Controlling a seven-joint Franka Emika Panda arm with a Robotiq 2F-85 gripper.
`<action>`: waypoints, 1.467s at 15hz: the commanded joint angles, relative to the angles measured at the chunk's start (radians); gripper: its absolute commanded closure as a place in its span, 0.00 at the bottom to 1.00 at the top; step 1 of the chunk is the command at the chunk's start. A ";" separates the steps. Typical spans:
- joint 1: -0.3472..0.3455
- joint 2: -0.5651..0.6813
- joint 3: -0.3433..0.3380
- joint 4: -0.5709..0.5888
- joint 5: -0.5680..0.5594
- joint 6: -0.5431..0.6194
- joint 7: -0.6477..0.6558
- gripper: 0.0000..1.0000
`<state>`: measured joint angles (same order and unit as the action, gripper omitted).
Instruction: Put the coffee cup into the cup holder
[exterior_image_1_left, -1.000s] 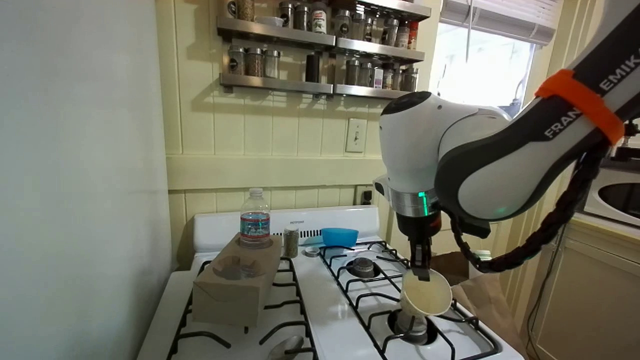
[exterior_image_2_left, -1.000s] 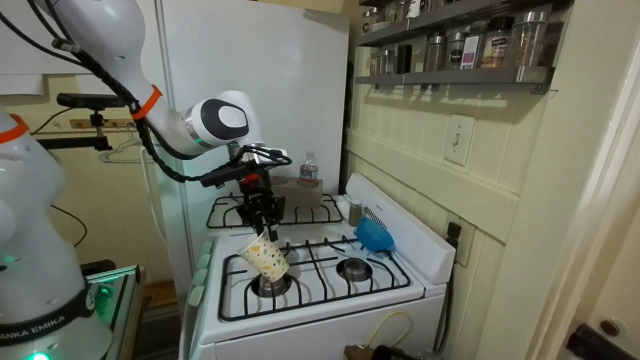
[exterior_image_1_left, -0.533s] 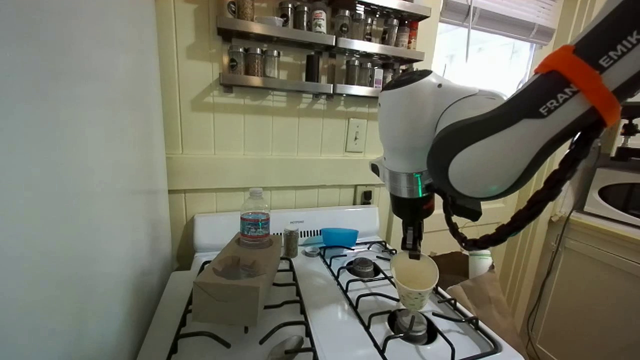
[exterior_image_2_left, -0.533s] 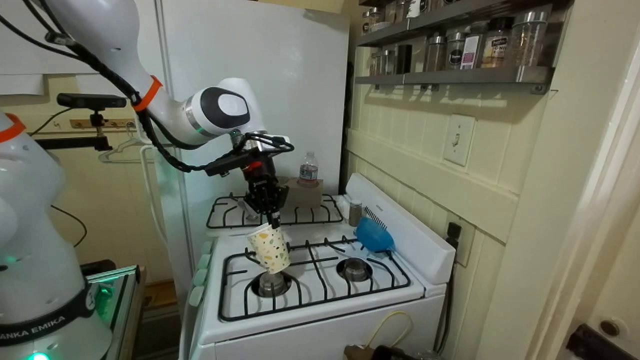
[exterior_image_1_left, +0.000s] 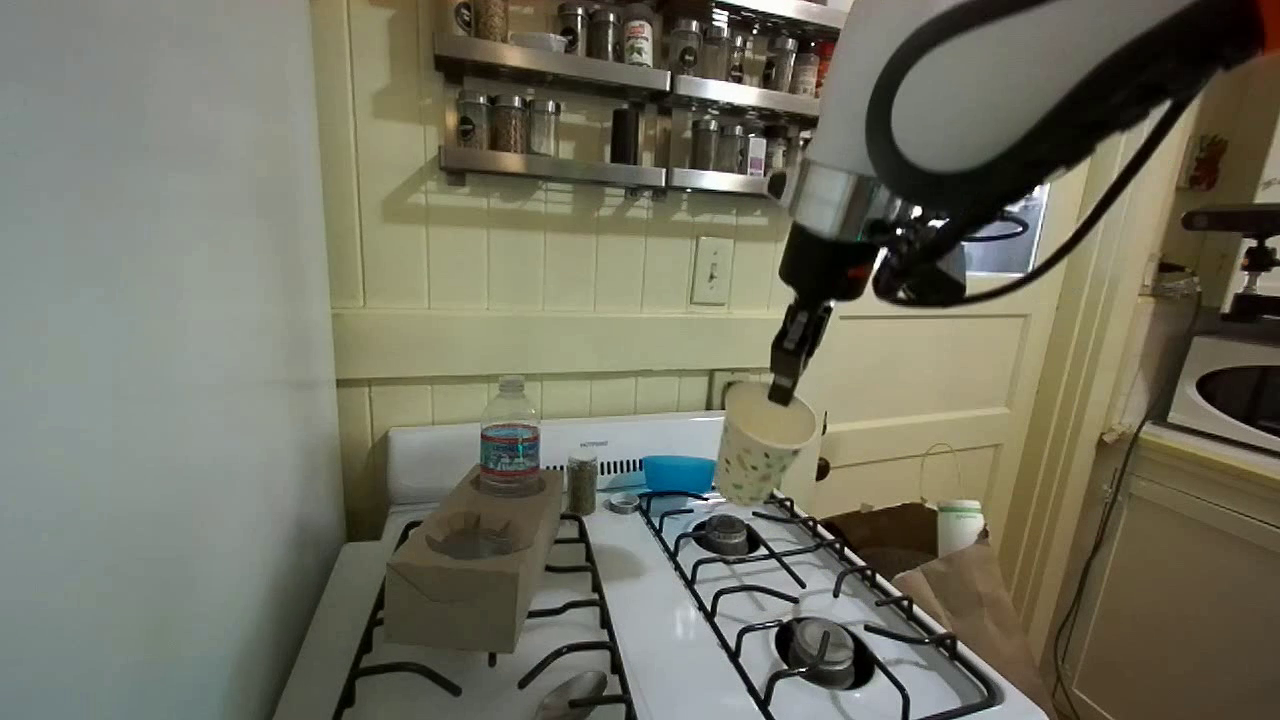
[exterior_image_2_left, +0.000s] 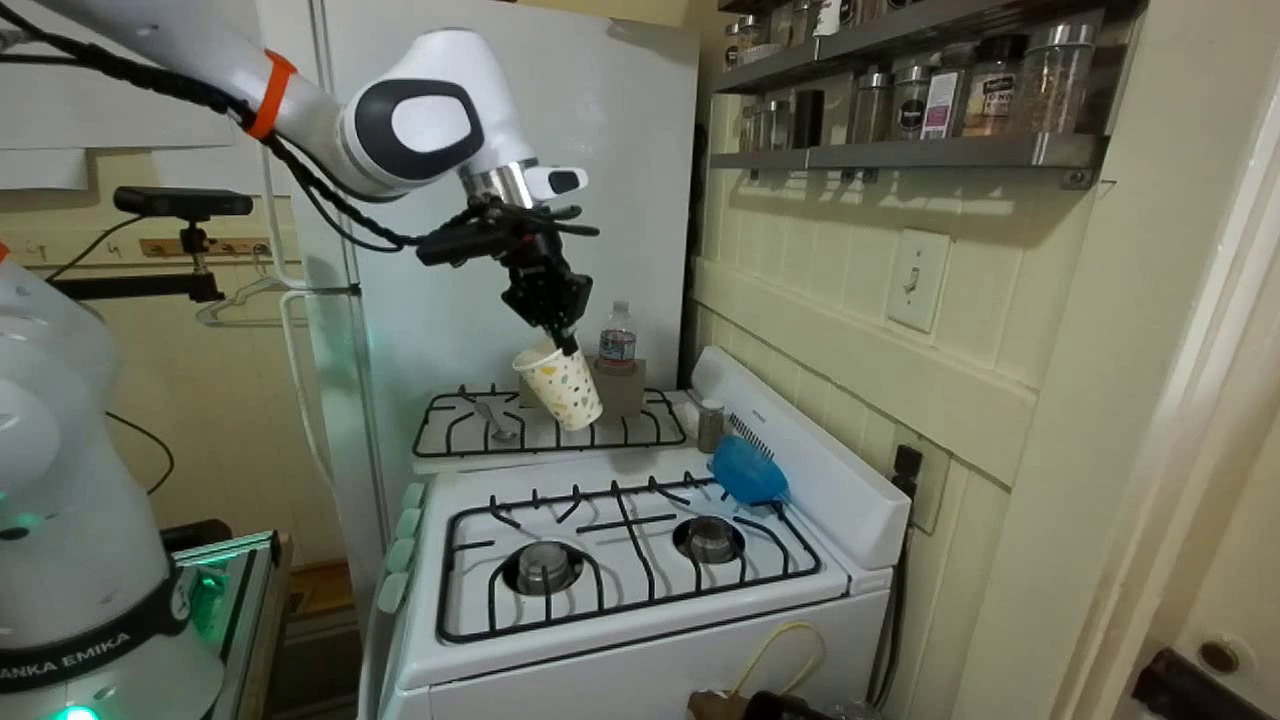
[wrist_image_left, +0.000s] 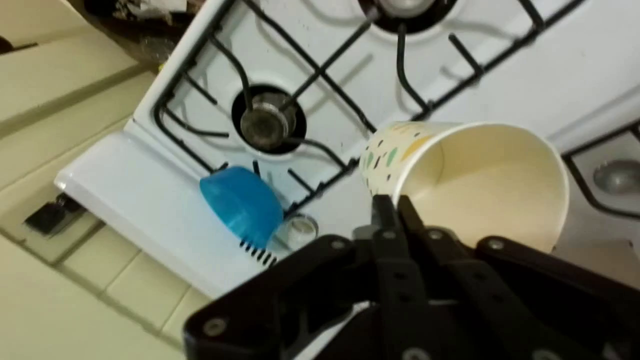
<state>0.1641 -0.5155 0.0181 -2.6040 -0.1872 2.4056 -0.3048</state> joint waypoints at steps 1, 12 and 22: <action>0.093 0.007 -0.072 0.110 0.179 0.023 -0.108 0.99; 0.210 0.091 -0.098 0.173 0.372 0.044 -0.244 0.99; 0.182 0.334 0.003 0.413 0.476 -0.131 -0.418 0.97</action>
<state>0.4058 -0.1817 -0.0358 -2.1939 0.2757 2.2794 -0.7160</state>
